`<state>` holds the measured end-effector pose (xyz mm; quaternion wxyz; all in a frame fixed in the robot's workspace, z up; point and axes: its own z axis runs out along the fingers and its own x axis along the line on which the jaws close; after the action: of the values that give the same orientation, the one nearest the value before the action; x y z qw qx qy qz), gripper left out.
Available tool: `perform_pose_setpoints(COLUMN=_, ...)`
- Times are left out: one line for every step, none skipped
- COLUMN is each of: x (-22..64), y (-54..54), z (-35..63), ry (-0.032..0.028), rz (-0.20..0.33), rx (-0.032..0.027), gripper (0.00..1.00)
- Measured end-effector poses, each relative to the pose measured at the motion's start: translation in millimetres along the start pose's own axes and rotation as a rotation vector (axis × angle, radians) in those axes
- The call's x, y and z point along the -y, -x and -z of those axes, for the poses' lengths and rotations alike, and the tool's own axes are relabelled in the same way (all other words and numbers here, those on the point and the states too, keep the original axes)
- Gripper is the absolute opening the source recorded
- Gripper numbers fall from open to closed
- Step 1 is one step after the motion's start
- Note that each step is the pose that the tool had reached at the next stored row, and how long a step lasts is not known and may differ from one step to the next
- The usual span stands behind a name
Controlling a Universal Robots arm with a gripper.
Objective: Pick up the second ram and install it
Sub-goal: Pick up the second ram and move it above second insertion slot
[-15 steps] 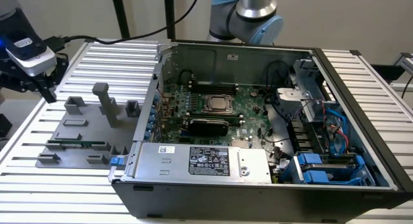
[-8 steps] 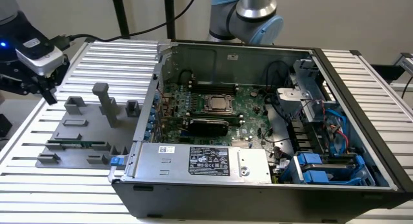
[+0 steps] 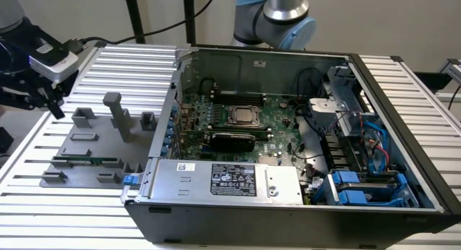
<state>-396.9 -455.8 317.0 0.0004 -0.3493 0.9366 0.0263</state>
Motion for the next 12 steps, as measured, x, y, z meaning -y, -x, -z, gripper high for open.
perform_pose_setpoints(x=0.0, y=0.0, z=-0.7, ry=0.0003, rz=0.018, rx=-0.001, gripper=0.11)
perform_pose_setpoints(x=0.1, y=0.0, z=-1.4, ry=0.0007, rz=0.036, rx=-0.0019, gripper=0.11)
perform_pose_setpoints(x=0.1, y=-0.1, z=-2.2, ry=0.0011, rz=0.055, rx=-0.0028, gripper=0.11)
perform_pose_setpoints(x=0.1, y=-0.1, z=-3.0, ry=0.0014, rz=0.073, rx=-0.0036, gripper=0.11)
perform_pose_setpoints(x=0.2, y=-0.1, z=-3.6, ry=0.0018, rz=0.091, rx=-0.0046, gripper=0.11)
perform_pose_setpoints(x=0.2, y=-0.1, z=-4.3, ry=0.0021, rz=0.109, rx=-0.0054, gripper=0.11)
perform_pose_setpoints(x=0.2, y=-0.1, z=-5.2, ry=0.0025, rz=0.127, rx=-0.0062, gripper=0.11)
perform_pose_setpoints(x=0.3, y=-0.1, z=-5.9, ry=0.0028, rz=0.145, rx=-0.0071, gripper=0.11)
perform_pose_setpoints(x=0.3, y=-0.1, z=-6.6, ry=0.0031, rz=0.163, rx=-0.008, gripper=0.11)
perform_pose_setpoints(x=0.4, y=-0.1, z=-7.5, ry=0.0032, rz=0.182, rx=-0.0086, gripper=0.11)
perform_pose_setpoints(x=0.5, y=-0.2, z=-8.3, ry=0.0025, rz=0.201, rx=-0.0085, gripper=0.11)
perform_pose_setpoints(x=0.5, y=-0.2, z=-9.1, ry=0.0011, rz=0.219, rx=-0.0079, gripper=0.11)
